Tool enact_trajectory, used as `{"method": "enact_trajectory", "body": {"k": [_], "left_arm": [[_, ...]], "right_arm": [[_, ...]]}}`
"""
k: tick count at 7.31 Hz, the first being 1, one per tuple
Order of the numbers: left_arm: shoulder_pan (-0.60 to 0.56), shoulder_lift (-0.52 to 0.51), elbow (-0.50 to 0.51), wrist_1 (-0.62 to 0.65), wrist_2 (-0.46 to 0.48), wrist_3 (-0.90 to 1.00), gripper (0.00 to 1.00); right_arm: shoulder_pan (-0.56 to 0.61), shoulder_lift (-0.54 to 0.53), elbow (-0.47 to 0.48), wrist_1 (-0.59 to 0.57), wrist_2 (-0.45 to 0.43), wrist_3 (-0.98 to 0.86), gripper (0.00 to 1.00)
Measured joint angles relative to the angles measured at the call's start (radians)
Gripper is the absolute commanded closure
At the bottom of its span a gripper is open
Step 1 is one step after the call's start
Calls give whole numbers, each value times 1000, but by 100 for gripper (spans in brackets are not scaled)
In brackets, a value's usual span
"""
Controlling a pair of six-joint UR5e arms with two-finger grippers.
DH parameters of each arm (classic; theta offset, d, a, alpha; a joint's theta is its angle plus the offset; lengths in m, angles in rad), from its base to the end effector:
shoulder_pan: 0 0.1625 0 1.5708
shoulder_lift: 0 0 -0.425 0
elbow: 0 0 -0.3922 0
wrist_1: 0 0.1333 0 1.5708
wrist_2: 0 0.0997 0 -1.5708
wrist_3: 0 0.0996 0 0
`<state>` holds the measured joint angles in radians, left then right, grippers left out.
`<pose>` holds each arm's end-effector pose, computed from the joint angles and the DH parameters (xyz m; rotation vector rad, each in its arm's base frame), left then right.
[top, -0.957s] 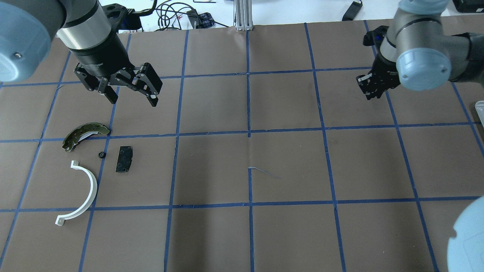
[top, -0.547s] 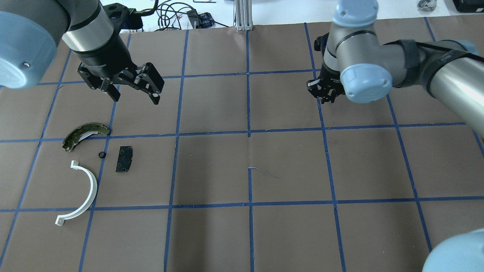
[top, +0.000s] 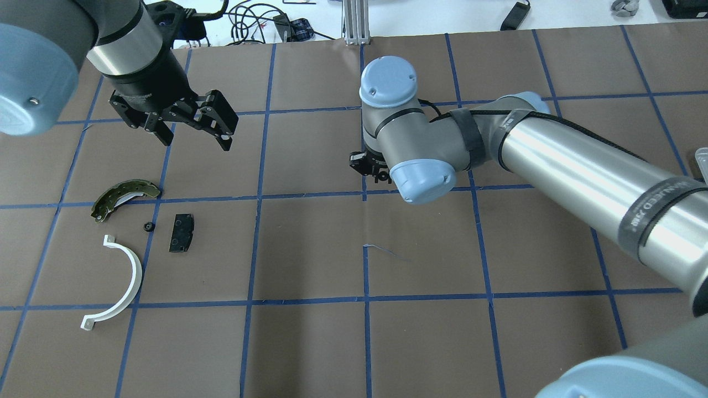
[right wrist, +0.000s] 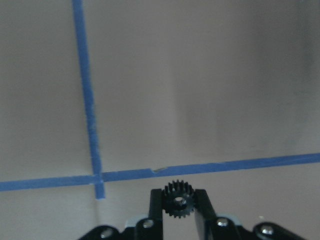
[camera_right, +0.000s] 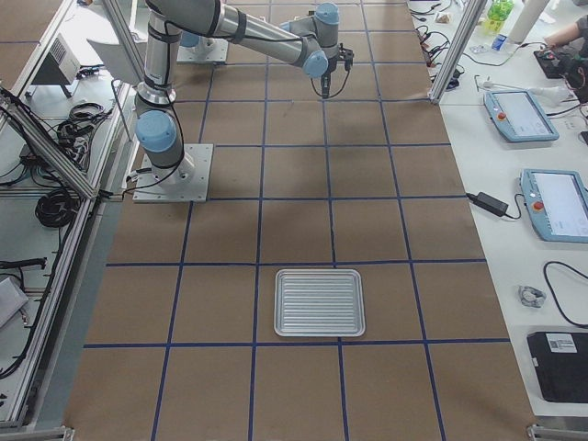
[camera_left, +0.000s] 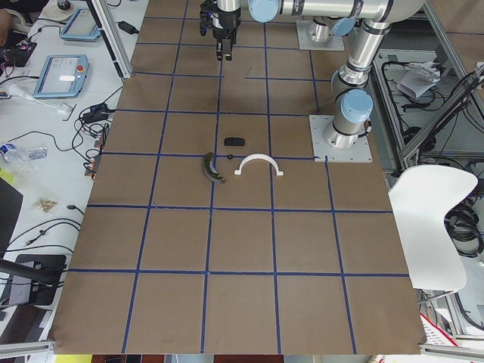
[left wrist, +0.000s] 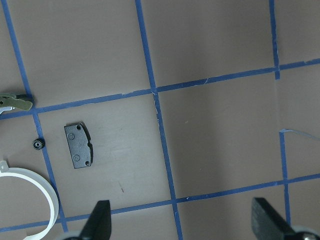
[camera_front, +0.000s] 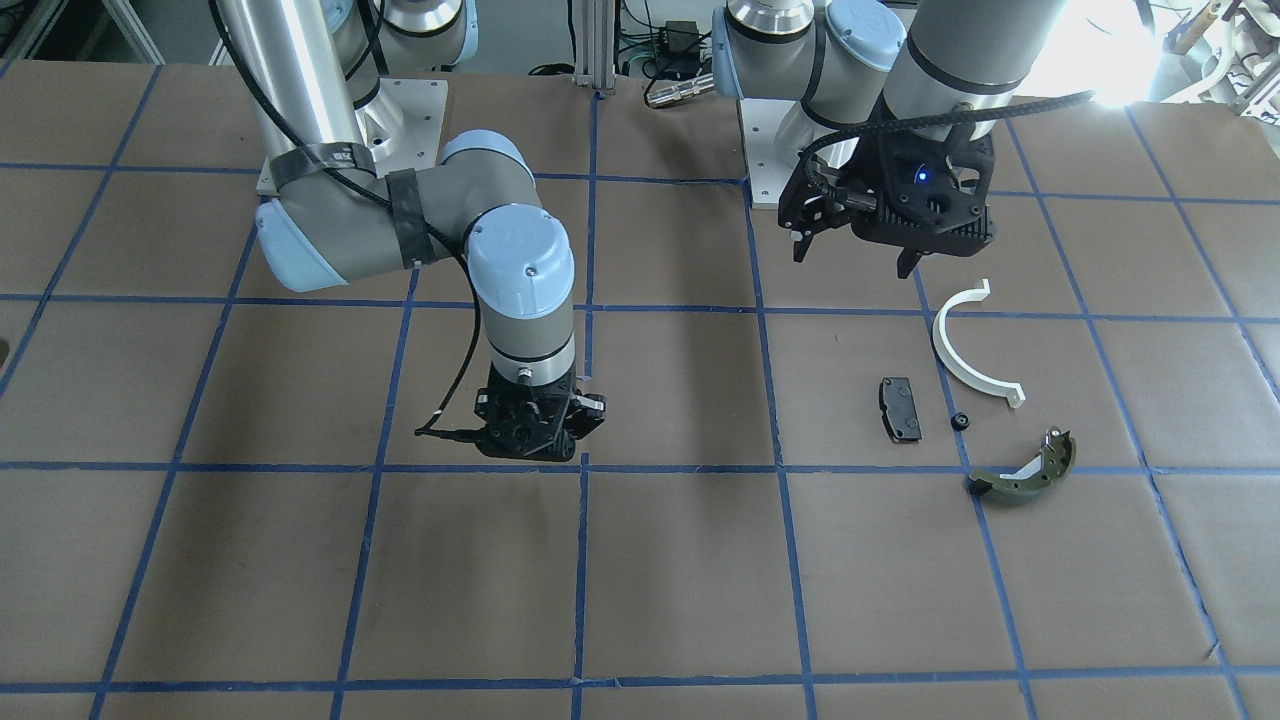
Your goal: Place bearing gear from tray to pile
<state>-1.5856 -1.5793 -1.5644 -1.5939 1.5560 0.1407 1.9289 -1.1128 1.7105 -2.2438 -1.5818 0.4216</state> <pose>-0.1421 -0.4909 0.4846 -0.2424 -3.1156 -0.0379 0.3408 -0.5334 0.2312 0.0997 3.1194 -0.1153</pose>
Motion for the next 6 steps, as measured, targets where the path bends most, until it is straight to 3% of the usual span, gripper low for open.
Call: {"method": "enact_trajectory", "body": {"k": [1,2,3,6], "left_arm": [[0,0,0,0,-2,-1,0],[0,0,0,0,-3,-1,0],[1,0,0,0,-3,-1,0],[1,-8,-2,0,0,-2,0]], "right_arm": [[22,24,5,-28,13,17,52],[31,34,7,-38,19,24,16],[34,37,7,-41,24,32,0],[-5,19,4,-40,37,-2,0]]}}
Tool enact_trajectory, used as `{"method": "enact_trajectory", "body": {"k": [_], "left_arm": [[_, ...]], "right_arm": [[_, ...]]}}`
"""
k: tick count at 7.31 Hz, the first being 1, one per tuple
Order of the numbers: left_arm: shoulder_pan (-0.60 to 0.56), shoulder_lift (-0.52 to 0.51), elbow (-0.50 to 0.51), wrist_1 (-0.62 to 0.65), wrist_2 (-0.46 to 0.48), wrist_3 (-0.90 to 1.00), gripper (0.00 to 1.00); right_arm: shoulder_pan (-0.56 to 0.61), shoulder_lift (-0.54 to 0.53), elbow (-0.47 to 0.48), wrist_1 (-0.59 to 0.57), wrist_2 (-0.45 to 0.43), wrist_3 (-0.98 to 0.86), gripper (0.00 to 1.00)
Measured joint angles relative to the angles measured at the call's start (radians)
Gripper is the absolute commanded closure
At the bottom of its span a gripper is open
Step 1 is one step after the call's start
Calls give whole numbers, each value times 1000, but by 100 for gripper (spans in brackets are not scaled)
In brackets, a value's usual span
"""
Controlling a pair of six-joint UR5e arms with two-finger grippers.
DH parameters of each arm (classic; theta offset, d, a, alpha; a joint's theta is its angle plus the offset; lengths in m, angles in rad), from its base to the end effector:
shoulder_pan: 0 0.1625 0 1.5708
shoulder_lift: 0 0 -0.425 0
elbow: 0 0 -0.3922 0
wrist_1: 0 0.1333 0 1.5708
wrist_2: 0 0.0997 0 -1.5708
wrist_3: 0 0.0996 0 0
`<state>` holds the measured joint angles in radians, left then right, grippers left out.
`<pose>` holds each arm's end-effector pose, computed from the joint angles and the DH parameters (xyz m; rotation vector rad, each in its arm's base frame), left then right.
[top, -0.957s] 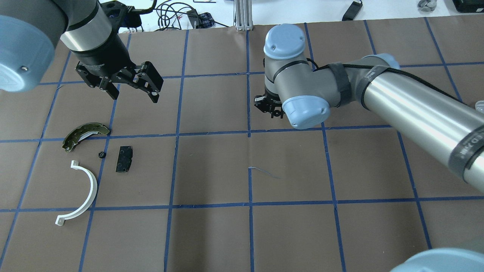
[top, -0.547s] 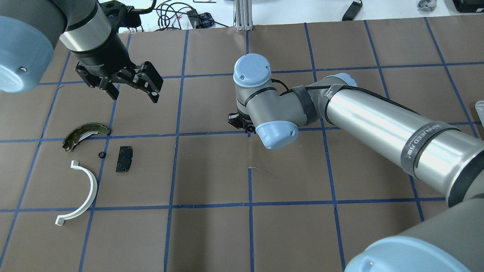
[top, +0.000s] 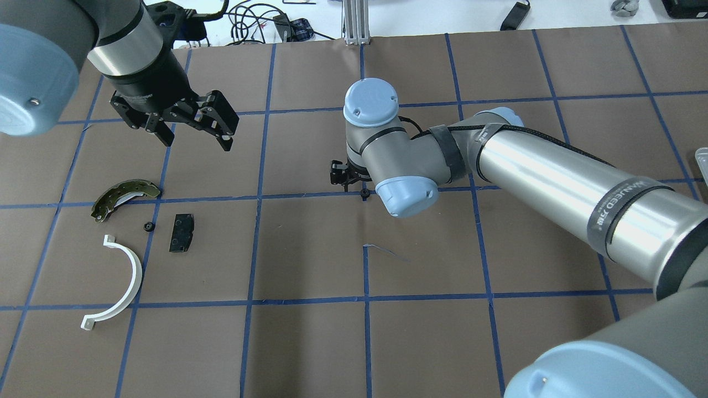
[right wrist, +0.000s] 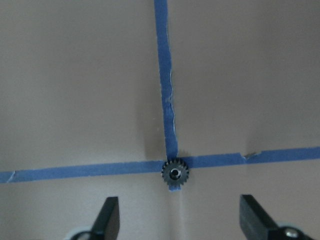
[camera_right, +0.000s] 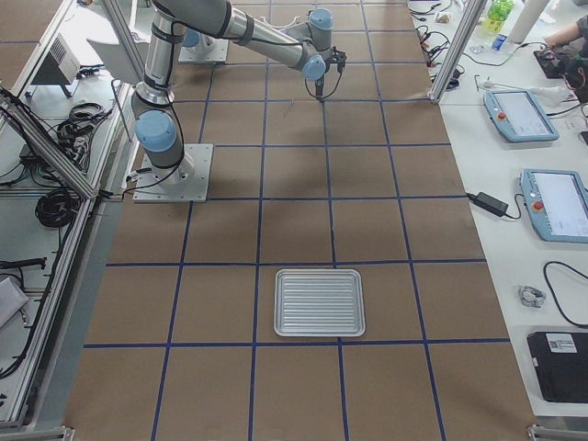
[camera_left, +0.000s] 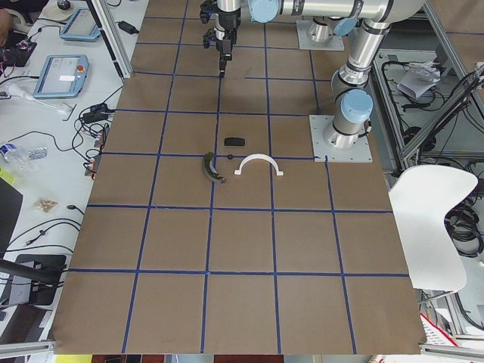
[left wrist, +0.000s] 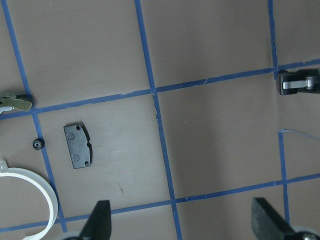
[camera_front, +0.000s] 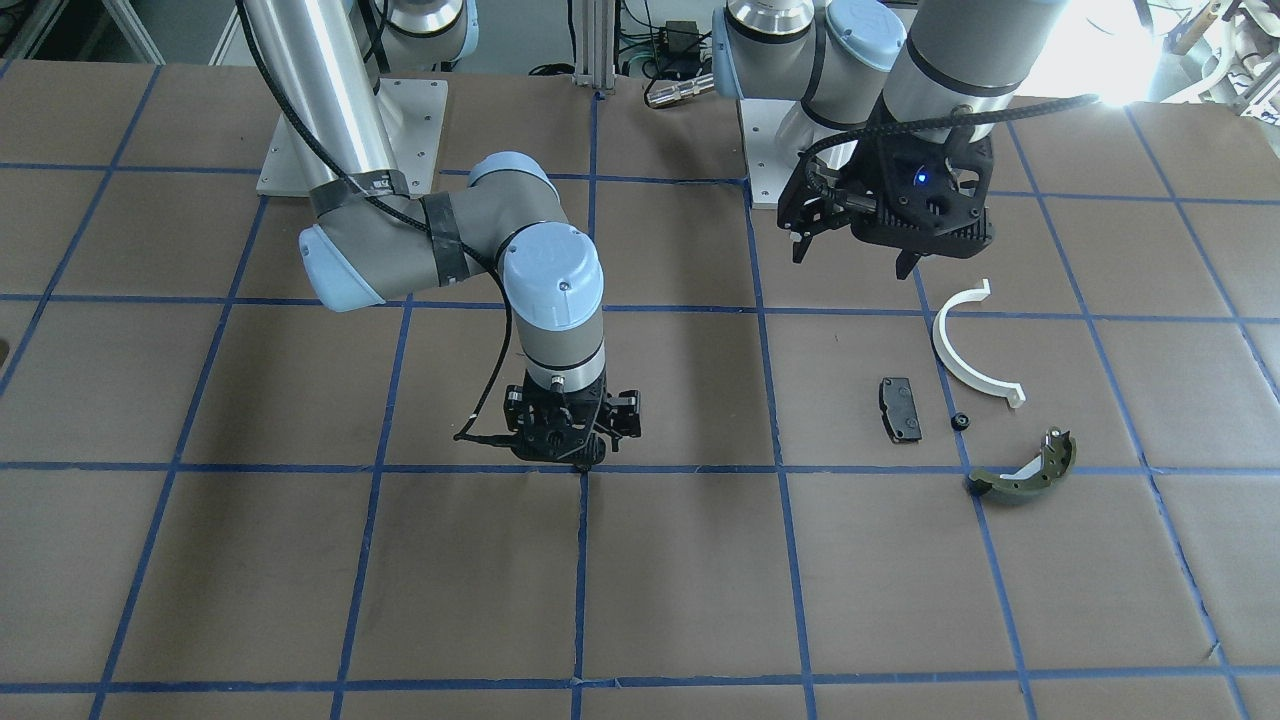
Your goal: Place bearing gear from tray to pile
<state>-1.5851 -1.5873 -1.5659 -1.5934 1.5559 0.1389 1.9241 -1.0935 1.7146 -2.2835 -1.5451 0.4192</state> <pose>-0.1419 -0.4934 0.4799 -0.2387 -3.1150 -0.0519 0.3429 -0.5371 0.2217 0.0997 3.0795 -0.1159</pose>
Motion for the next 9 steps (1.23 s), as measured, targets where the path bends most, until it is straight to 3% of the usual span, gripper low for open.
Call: {"method": "enact_trajectory", "body": {"k": [3,5,7,9], "left_arm": [[-17,-62,-37,42,-6,-28,0],[-100,-134,-102,221,-8,-156,0],[-182,-247,-128,380,-9,-268,0],[-270,-353,-129,502,-7,-380,0]], "right_arm": [[-244,-134,-4,143,-4,-407,0],[-386,-227,-46,314,-1,-584,0],[-399,-281,-171,534,3,-599,0],[-323,-328,-264,688,-1,-480,0]]}}
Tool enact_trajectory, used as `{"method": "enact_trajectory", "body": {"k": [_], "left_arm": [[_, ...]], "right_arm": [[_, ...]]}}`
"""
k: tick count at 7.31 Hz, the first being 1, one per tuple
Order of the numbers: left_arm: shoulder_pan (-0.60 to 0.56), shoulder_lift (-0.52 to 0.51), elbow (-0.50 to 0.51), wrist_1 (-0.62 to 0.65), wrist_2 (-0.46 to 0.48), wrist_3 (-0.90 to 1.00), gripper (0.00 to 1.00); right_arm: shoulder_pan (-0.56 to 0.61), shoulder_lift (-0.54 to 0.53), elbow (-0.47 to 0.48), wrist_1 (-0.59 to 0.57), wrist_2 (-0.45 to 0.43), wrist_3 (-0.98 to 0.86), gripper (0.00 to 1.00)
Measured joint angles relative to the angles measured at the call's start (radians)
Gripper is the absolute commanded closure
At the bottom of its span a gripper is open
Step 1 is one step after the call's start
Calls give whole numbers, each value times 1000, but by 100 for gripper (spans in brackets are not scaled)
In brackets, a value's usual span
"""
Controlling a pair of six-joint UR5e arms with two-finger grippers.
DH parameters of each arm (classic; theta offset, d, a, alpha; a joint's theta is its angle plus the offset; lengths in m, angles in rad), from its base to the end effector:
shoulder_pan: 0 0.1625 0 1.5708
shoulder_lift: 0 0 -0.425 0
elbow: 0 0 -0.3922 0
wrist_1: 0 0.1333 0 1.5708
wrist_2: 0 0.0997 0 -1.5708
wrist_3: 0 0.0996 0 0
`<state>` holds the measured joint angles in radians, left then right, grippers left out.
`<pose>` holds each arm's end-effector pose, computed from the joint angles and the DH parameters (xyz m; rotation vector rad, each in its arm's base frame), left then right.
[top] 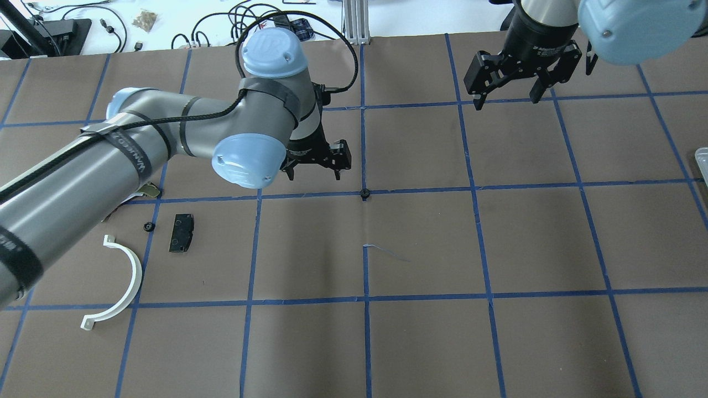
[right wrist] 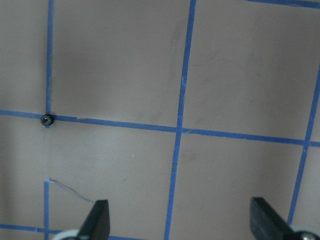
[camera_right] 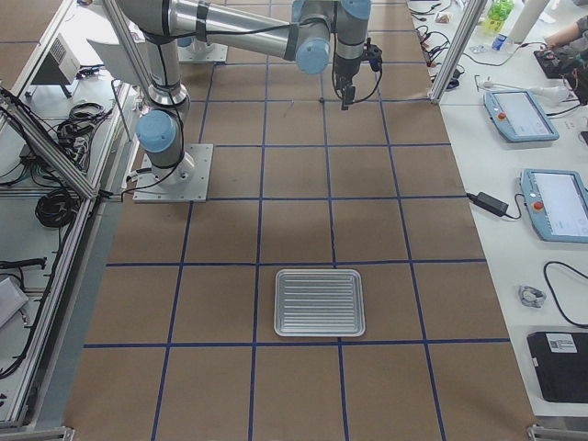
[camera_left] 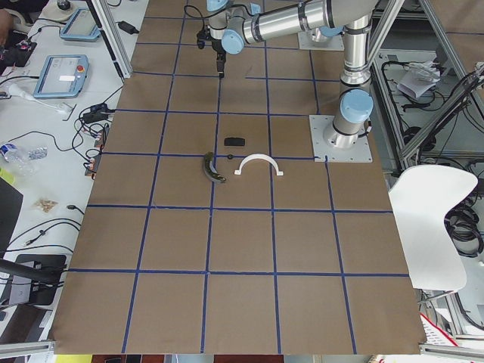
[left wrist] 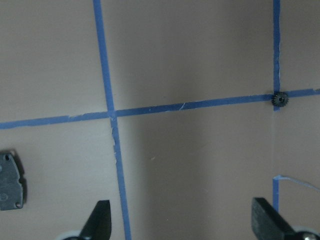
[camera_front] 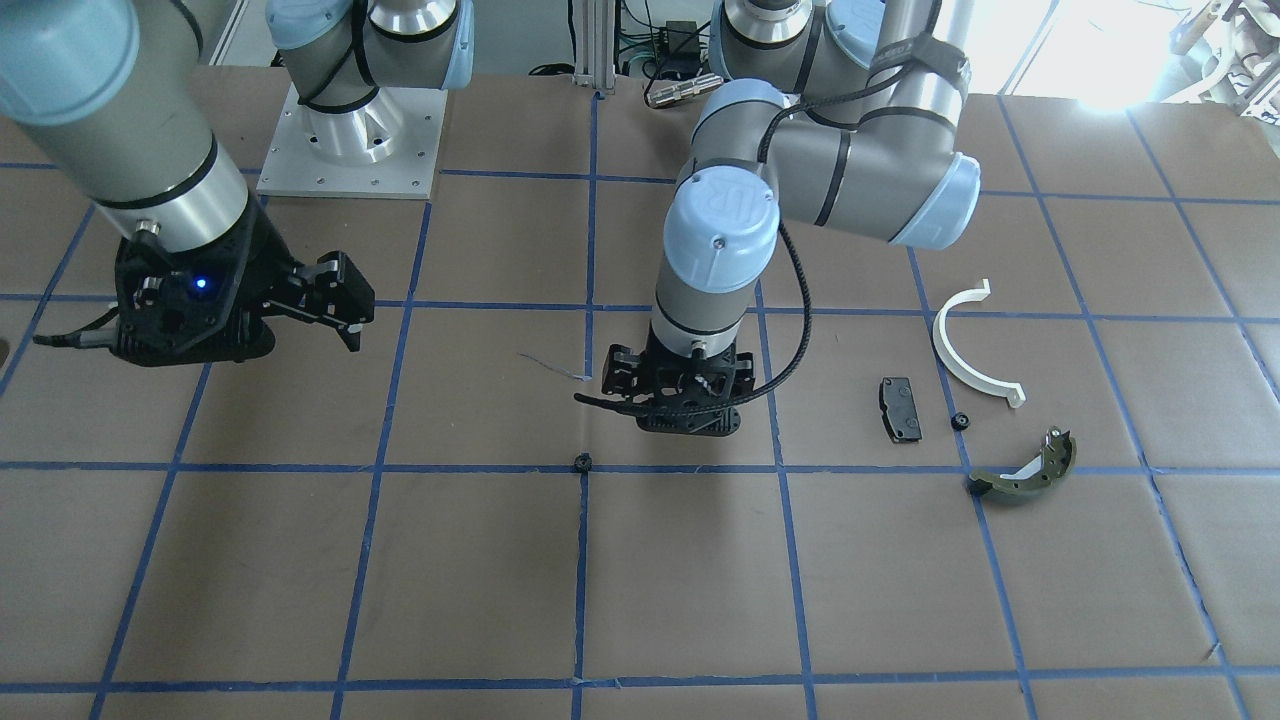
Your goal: Place bearing gear from tray to pile
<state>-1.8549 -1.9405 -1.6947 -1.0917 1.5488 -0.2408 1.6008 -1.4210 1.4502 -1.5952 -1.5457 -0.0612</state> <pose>-0.2975 -0.5353 0.2719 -0.0674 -3.1232 -0.0308 0.1524 -0.5504 0.4712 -0.1420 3.1132 0.0069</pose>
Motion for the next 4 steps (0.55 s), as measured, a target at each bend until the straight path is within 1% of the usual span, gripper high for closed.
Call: {"method": "enact_trajectory", "body": {"k": [2,4], "left_arm": [[-53,-83,4,109,-1,-54,0],[-79,-143,7,194,-1,-73,0]], "right_arm": [[56,-49,-13,32,-5,77,0],[48,-77,-12,20,-11,79,0]]}}
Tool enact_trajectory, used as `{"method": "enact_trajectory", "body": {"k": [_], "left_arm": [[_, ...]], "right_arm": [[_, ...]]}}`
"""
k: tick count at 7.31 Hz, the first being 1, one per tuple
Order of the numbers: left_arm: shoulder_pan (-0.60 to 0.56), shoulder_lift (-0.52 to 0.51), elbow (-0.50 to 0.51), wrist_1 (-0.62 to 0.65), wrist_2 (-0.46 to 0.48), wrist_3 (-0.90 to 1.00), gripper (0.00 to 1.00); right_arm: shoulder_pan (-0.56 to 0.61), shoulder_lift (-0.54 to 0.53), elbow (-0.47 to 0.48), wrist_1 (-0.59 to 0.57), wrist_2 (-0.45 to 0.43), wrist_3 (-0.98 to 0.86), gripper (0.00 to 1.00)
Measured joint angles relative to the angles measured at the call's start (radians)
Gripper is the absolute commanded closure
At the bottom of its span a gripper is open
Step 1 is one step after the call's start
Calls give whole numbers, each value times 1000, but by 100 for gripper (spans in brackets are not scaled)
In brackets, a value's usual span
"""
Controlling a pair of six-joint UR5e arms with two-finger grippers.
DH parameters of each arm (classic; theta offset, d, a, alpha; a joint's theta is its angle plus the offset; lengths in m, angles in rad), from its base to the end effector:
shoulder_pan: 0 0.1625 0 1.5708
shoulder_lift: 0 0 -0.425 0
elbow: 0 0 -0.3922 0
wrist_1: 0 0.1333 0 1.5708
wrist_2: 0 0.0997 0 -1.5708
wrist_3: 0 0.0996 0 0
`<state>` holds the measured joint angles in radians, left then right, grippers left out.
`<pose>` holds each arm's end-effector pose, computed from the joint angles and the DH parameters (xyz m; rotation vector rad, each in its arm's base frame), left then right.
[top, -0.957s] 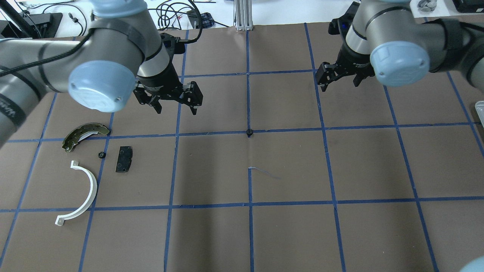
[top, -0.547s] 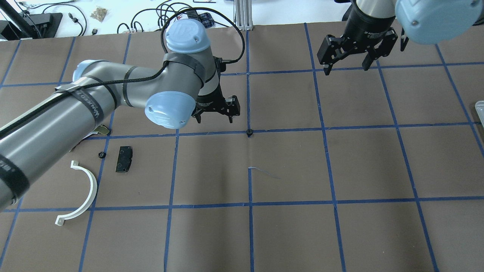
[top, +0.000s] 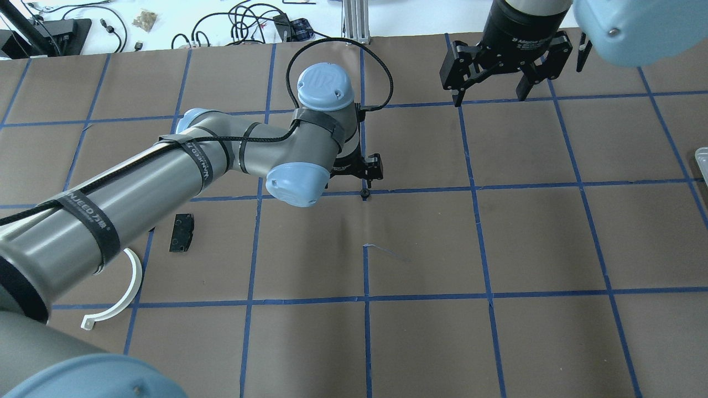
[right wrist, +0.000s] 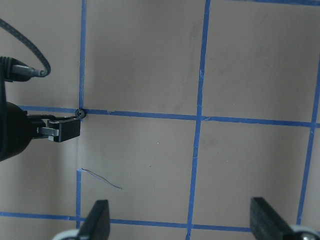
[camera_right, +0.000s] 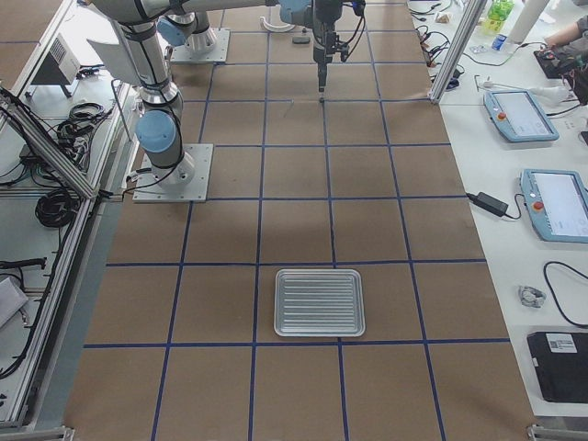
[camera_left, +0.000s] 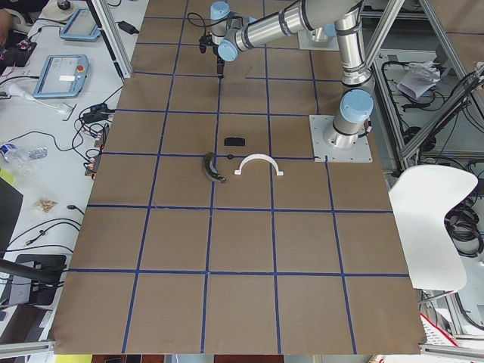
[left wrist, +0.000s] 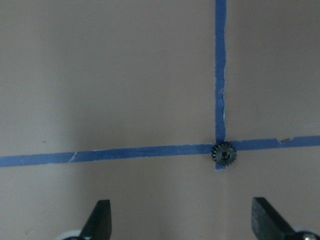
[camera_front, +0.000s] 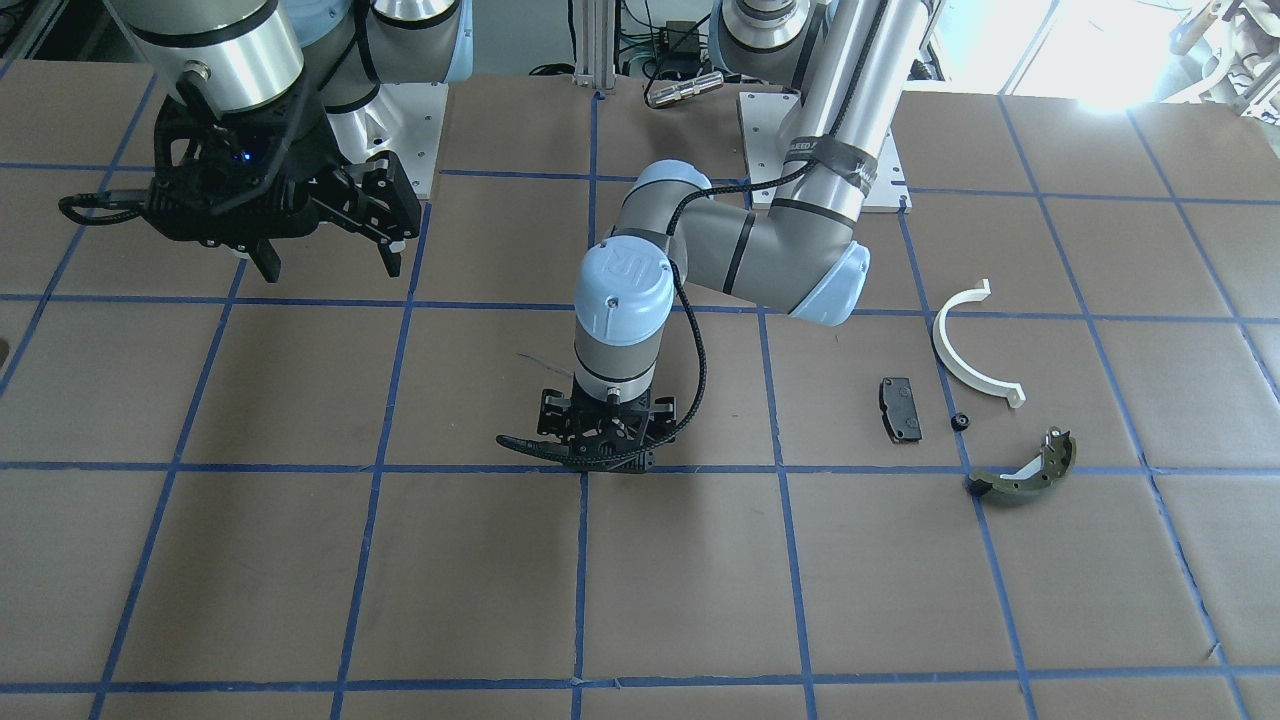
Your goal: Place bearing gear from tray to pile
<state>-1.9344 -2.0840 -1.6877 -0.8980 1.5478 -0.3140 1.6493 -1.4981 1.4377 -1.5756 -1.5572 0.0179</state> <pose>-0.3506 -0.5400 0.2064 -0.0778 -3.1043 0.0507 0.1757 -0.5161 0.5172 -0.0953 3.1218 -0.1007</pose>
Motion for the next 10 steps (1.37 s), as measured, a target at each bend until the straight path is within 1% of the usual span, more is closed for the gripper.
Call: {"method": "enact_trajectory", "body": {"k": [1,3,4,5,6,7,8,10], "left_arm": [[-8,-22,1,26,0,-5,7],[-22,-52,1,54,1,-7,9],[-26,-64,1,61,0,-8,24],[-31,-74,1,68,0,-8,48],[-36,-79,3,75,2,-7,77],[-39,-81,8,78,6,-5,95],[-41,-81,18,79,9,-4,100],[-41,-75,28,78,12,4,100]], "right_arm": [[-12,0,6,2,3,-1,0],[-25,-3,19,-3,5,2,0],[-27,-4,24,-6,2,7,0],[-31,-4,28,-8,-1,8,0],[-36,-4,29,-8,-5,7,0],[-45,-5,30,-6,-6,4,0],[-60,-5,30,-1,-7,1,0],[-76,-6,32,9,-6,-12,0]]}}
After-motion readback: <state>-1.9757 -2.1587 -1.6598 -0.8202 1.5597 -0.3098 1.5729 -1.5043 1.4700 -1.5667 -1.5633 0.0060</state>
